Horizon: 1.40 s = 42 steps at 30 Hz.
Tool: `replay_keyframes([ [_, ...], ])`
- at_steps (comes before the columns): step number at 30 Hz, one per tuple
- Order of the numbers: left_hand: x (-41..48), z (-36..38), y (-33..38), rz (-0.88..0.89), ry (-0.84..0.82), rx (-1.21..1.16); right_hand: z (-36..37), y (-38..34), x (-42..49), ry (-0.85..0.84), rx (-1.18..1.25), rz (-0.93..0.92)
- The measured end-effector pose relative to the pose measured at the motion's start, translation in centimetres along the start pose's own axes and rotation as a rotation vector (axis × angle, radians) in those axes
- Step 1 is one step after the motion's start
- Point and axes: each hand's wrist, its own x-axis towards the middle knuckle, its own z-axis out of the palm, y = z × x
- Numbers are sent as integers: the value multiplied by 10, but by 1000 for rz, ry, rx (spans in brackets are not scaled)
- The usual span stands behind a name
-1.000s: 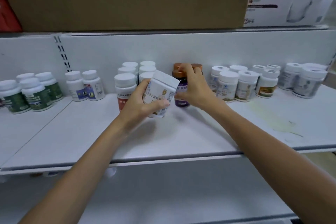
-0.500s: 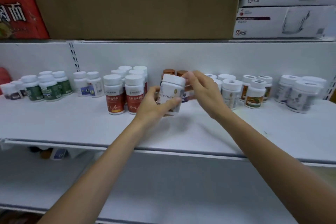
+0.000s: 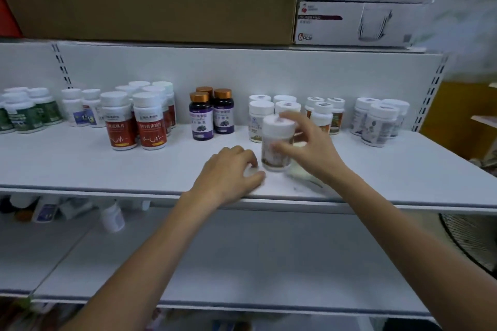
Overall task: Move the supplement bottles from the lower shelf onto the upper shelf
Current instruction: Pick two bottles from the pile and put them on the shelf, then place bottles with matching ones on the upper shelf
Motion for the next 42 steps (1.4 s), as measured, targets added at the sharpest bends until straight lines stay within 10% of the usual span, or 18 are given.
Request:
replay_keyframes([
  [20,-14,5,3,101,298,-161,30,13,25,-18,-162,37],
  [30,-104,-17,-56,124,298,-311,69,-39,-33,409,-244,-234],
  [42,-250,-54,-180,-229,235,-226,241,-111,-124,104,-52,-287],
])
